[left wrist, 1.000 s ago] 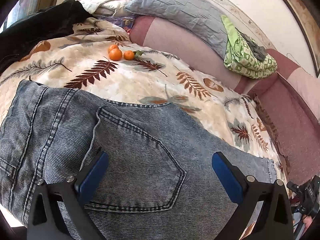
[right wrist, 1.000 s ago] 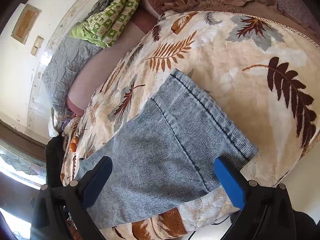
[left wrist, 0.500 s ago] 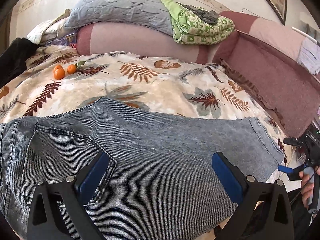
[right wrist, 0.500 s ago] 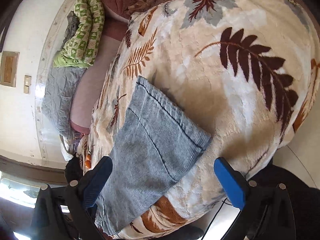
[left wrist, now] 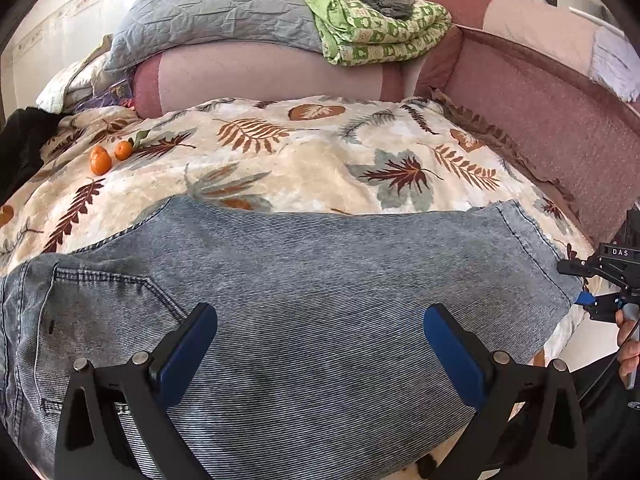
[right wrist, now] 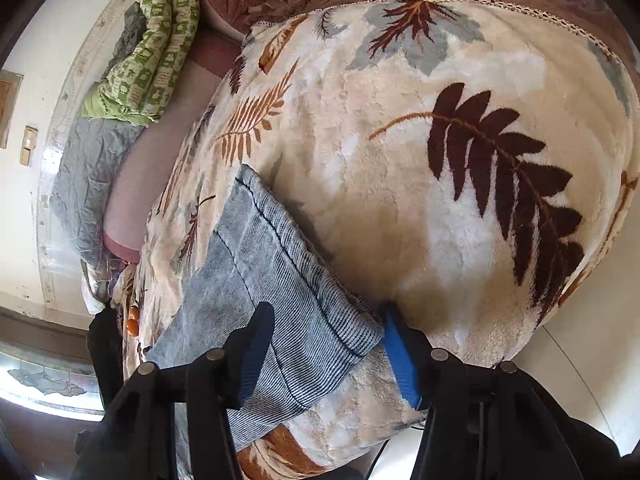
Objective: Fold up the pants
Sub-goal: 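Grasp the leg hem with the right tool and fold it toward the waistband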
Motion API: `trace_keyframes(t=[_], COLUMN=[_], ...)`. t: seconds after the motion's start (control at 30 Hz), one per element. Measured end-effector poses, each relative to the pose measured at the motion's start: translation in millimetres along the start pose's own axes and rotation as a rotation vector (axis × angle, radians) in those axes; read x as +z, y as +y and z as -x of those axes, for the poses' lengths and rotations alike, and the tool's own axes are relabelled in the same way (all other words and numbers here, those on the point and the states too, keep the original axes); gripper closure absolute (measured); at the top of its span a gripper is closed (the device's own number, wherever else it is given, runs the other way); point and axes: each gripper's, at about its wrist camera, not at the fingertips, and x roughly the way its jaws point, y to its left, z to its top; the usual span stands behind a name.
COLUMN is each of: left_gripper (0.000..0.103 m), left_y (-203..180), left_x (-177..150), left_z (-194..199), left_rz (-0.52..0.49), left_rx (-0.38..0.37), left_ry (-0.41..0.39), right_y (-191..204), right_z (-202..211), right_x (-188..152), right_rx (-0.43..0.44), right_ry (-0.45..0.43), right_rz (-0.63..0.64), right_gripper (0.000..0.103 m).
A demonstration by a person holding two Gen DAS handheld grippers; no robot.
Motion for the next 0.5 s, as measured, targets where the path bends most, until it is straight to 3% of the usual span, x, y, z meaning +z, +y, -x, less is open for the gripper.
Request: trace_keyframes(t=[0.07, 0.2, 0.23, 0.4, 0.5], left_gripper=[0.0, 0.0, 0.0, 0.0, 0.0], left_y=[-16, -36, -34, -32, -27], left_x=[2, -9, -10, -5, 1], left_z=[-9, -52, -49, -43, -24], left_rz=[-0.045, -0.116, -0.1, -0.082, -0.047], left_rx=[0.053, 0.171, 0.169, 0.157, 0.187], left_ry=[0.022, 0.182, 0.148, 0.167, 0.062], right_y=[4, 6, 6, 16, 23], right_z=[0, 0, 0, 3, 6], right_x=[-3, -4, -4, -8, -8], right_rx=[-0.037, -0.074, -0.076, -0.106, -0.104], right_ry=[-0.008, -0.013, -0.012, -0.028, -0.033], right_rz=[0.037, 0.09, 0.097, 0.156, 0.174], right_gripper=[0.054, 0.068, 0.069, 0.074, 0.076])
